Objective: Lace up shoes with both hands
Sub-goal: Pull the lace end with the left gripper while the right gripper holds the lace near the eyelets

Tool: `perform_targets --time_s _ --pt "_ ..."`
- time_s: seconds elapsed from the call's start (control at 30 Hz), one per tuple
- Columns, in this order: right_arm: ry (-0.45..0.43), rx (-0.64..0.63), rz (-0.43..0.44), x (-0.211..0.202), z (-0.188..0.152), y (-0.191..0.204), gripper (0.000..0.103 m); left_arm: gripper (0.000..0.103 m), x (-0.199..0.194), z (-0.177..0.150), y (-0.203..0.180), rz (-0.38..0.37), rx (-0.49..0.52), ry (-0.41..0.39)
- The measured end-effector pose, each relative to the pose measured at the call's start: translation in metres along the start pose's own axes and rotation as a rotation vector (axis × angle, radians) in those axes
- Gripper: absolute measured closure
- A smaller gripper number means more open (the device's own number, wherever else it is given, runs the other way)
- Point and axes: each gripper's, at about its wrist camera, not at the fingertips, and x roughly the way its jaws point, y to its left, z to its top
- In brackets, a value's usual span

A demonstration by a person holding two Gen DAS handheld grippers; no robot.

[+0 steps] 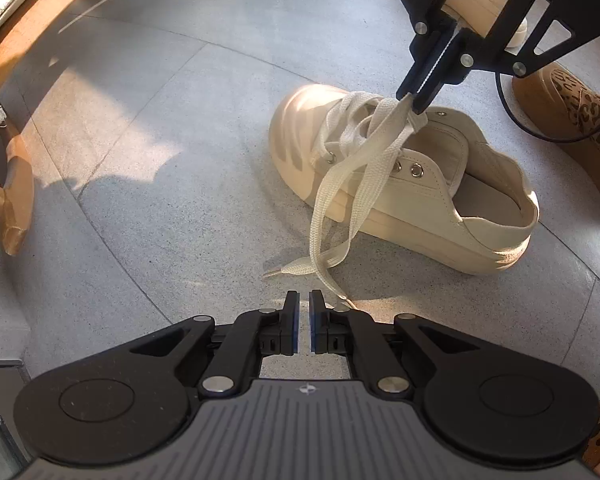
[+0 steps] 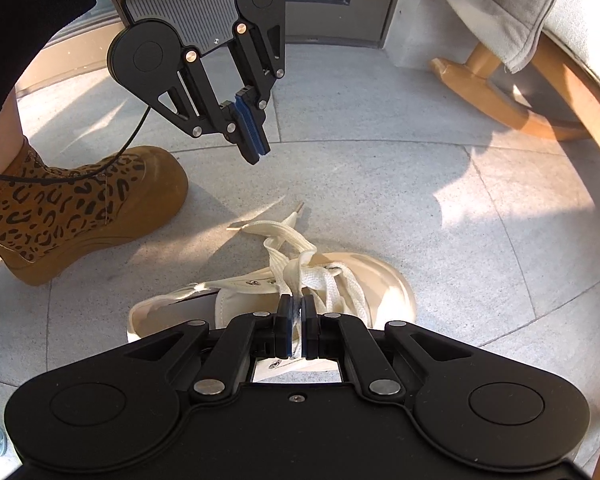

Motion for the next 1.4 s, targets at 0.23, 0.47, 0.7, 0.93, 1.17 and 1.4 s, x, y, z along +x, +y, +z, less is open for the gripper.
perform_targets --time_s 0.23,0.47,0.7,0.93,1.17,1.4 --pt "0.002 0.008 0.007 0.003 0.002 -0.001 0.101 0.086 0.027 -0.022 -0.050 0.052 0.592 0.010" --pt "0.003 0.014 0.018 0.002 0.001 0.000 0.101 0.086 0.040 -0.050 -0.056 0.089 1.095 -0.010" --pt "0.005 0.029 0.023 0.002 -0.001 -0.001 0.101 0.086 0.051 -0.071 -0.046 -0.055 1.571 -0.101" --pt "0.005 0.031 0.034 0.001 -0.002 0.000 0.101 0.086 0.057 -0.048 -0.028 -0.121 1.632 -0.147" --pt "0.002 0.032 0.038 0.001 -0.002 0.001 0.101 0.086 0.070 -0.035 -0.025 -0.158 1.674 -0.090" --pt "-0.001 0.036 0.041 0.000 -0.002 0.001 0.100 0.089 0.075 -0.034 -0.028 -0.205 1.716 -0.063"
